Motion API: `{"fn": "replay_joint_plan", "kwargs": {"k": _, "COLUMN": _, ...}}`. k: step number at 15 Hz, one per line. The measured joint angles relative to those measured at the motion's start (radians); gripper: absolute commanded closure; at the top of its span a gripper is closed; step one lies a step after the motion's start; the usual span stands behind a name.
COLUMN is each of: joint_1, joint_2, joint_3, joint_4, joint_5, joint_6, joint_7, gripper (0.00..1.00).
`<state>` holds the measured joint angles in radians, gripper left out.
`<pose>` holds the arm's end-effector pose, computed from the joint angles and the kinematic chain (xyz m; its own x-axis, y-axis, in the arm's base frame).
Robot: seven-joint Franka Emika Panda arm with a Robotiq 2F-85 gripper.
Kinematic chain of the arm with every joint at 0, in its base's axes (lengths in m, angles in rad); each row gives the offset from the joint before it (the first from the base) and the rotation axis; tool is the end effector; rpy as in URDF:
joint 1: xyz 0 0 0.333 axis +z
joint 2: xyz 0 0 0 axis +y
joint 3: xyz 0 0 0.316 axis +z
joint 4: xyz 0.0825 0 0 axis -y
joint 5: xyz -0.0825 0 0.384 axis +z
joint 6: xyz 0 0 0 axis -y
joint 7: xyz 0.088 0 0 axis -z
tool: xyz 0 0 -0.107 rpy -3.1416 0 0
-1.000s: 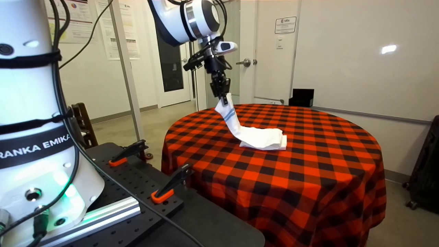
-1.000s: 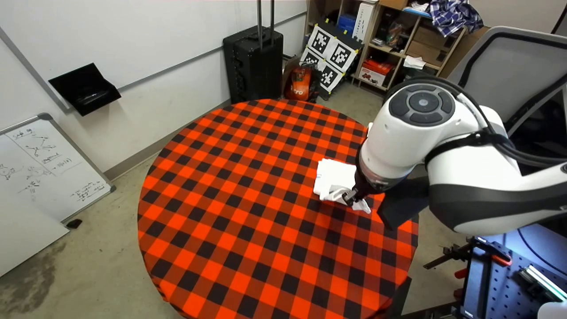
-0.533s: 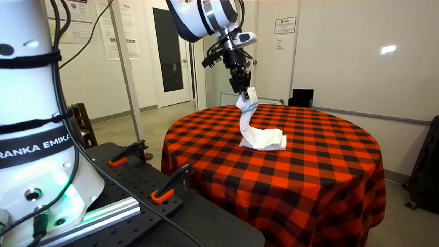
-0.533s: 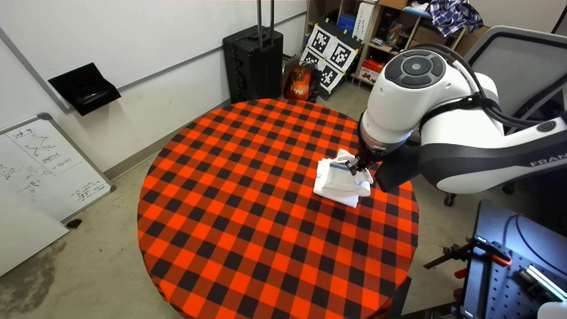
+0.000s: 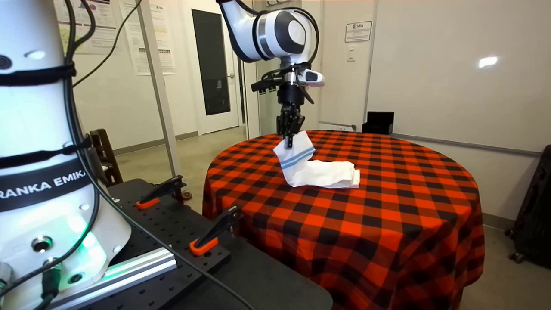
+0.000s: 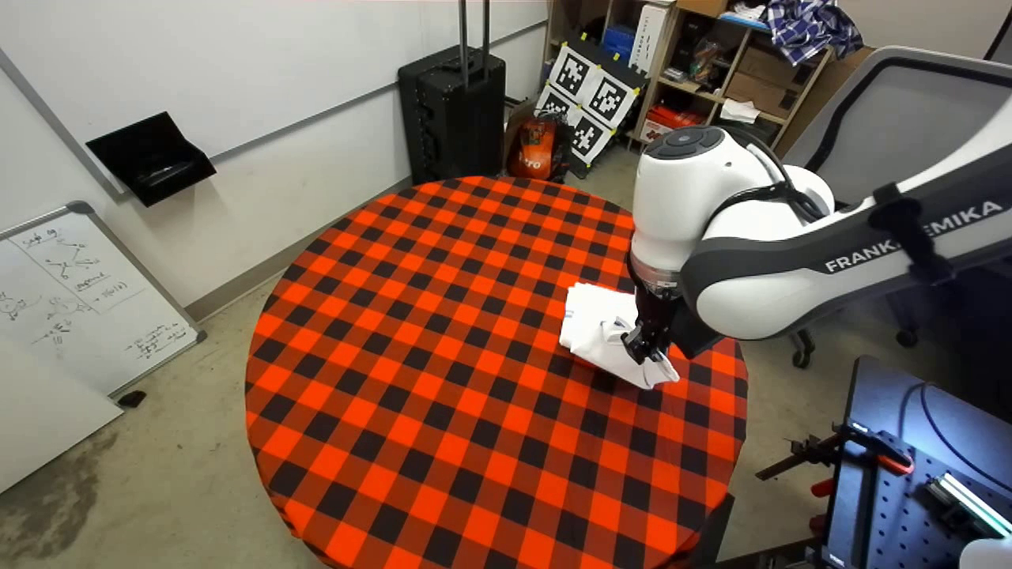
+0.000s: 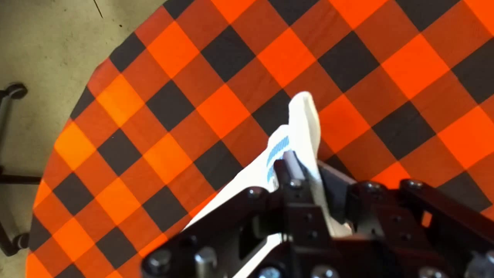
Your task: Fold the towel three times over
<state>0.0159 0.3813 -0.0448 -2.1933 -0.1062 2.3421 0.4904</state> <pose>0.5308 -0.0176 0.1919 0.8869 -0.4290 -0.1712 -0.4012 -0.8992 0.1748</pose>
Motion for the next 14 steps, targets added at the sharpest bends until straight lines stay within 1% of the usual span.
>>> {"fn": "replay_joint_plan", "kwargs": {"k": 2, "joint_1": 0.008, "joint_2": 0.027, "joint_3": -0.021, "joint_4": 0.035, "joint_5": -0.014, "joint_6": -0.015, "joint_7": 0.003, "gripper": 0.98}}
{"fn": "replay_joint_plan", "kwargs": {"k": 4, "joint_1": 0.031, "joint_2": 0.046, "joint_3": -0.061, "joint_4": 0.067, "joint_5": -0.078, "joint_6": -0.015, "joint_7": 0.027, "gripper": 0.98}}
{"fn": "replay_joint_plan", "kwargs": {"k": 6, "joint_1": 0.066, "joint_2": 0.061, "joint_3": -0.111, "joint_4": 0.093, "joint_5": -0.186, "joint_6": -0.011, "joint_7": 0.085, "gripper": 0.98}}
{"fn": "replay_joint_plan", "kwargs": {"k": 10, "joint_1": 0.139, "joint_2": 0.086, "joint_3": -0.197, "joint_4": 0.135, "joint_5": -0.426, "joint_6": -0.014, "joint_7": 0.246, "gripper": 0.98}}
{"fn": "replay_joint_plan", "kwargs": {"k": 12, "joint_1": 0.168, "joint_2": 0.105, "joint_3": -0.22, "joint_4": 0.155, "joint_5": -0.539, "joint_6": -0.029, "joint_7": 0.329, "gripper": 0.98}}
{"fn": "replay_joint_plan", "kwargs": {"k": 14, "joint_1": 0.183, "joint_2": 0.13, "joint_3": -0.22, "joint_4": 0.167, "joint_5": -0.62, "joint_6": -0.055, "joint_7": 0.4, "gripper": 0.98}}
